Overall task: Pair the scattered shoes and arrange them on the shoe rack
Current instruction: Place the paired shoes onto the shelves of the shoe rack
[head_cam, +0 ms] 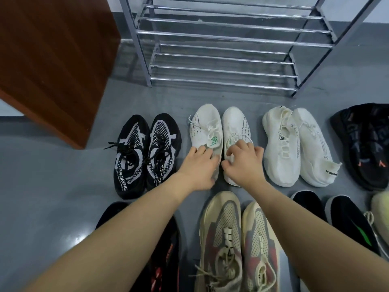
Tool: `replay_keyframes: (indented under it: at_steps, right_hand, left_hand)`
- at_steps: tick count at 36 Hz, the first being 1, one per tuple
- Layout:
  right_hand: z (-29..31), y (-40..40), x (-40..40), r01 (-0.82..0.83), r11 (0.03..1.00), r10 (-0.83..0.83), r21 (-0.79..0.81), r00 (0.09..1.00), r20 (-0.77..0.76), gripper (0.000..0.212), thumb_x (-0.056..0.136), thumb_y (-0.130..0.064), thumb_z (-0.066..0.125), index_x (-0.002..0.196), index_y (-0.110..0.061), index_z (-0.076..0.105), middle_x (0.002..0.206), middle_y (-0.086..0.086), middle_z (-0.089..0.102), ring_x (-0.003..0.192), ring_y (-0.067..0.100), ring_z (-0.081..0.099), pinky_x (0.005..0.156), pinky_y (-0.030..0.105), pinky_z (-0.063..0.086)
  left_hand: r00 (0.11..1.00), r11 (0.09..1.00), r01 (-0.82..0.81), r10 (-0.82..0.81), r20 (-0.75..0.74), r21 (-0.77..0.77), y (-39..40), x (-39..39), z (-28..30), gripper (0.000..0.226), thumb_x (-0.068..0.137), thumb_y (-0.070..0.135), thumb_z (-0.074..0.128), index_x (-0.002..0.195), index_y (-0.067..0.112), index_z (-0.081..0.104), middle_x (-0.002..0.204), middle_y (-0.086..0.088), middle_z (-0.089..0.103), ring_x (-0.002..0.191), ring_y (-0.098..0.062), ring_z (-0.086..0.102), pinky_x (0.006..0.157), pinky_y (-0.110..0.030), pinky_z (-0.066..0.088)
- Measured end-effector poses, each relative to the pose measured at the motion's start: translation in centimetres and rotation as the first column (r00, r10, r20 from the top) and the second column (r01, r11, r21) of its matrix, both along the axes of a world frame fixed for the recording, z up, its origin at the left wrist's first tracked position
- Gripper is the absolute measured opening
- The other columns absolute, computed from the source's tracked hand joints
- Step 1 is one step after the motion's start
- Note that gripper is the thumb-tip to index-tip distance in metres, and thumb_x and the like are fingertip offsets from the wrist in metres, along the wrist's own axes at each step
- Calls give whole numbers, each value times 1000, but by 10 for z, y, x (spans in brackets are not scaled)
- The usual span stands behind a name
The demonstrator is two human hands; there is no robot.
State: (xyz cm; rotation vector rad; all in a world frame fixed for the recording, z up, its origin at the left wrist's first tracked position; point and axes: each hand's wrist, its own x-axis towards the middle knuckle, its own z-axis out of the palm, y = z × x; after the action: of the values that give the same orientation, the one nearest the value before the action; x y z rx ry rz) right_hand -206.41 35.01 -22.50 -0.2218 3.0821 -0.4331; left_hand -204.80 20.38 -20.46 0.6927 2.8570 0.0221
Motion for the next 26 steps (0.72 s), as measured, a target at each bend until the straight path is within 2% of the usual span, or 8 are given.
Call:
replay_keyframes:
  at_steps: [4, 10, 16, 21, 26]
  right_hand:
    - [15, -3, -10, 4, 1000, -3, -19, 1000, 30, 23, 81, -27, 56, 98, -13, 61, 104, 4, 54, 103, 26, 47, 88, 36, 25]
    - [62, -8, 1, 23, 997, -11, -72, 987, 161, 24, 82, -17, 55, 104, -10, 61, 109, 7, 55, 103, 29, 51, 88, 36, 31]
    - [134, -9, 16, 108, 972, -38, -210, 949, 314, 22, 83, -13, 53, 104, -10, 59, 108, 6, 56, 97, 29, 55, 82, 42, 47]
    - [209, -5, 24, 148, 967, -76, -206, 943, 324, 23, 87, -11, 48, 107, -10, 60, 110, 4, 56, 89, 25, 58, 73, 36, 47]
    - [294, 6, 27, 161, 958, -75, -238, 940, 333, 23, 88, -10, 45, 107, -11, 59, 112, 4, 56, 93, 24, 57, 77, 39, 48]
  left_hand:
    - [999, 999, 29, -30, 38, 18, -6, -4, 10, 49, 88, 44, 49, 124, 11, 47, 124, -6, 46, 118, -27, 38, 97, -36, 27]
    - [991, 997, -50, 43, 130, 50, -21, -2, 55, 43, 95, 35, 43, 130, 9, 44, 127, -8, 45, 122, -26, 37, 98, -35, 28]
    - [970, 994, -105, 94, 223, 39, -36, -1, 137, 37, 96, 30, 43, 126, 9, 47, 126, -9, 45, 120, -27, 37, 102, -37, 28]
    - [962, 989, -139, 124, 244, 45, -33, 0, 221, 36, 96, 27, 42, 127, 8, 47, 127, -10, 45, 120, -28, 37, 100, -37, 30]
    - [949, 984, -165, 142, 282, 61, -16, 6, 304, 36, 95, 24, 42, 127, 9, 48, 129, -10, 44, 122, -29, 36, 103, -39, 30]
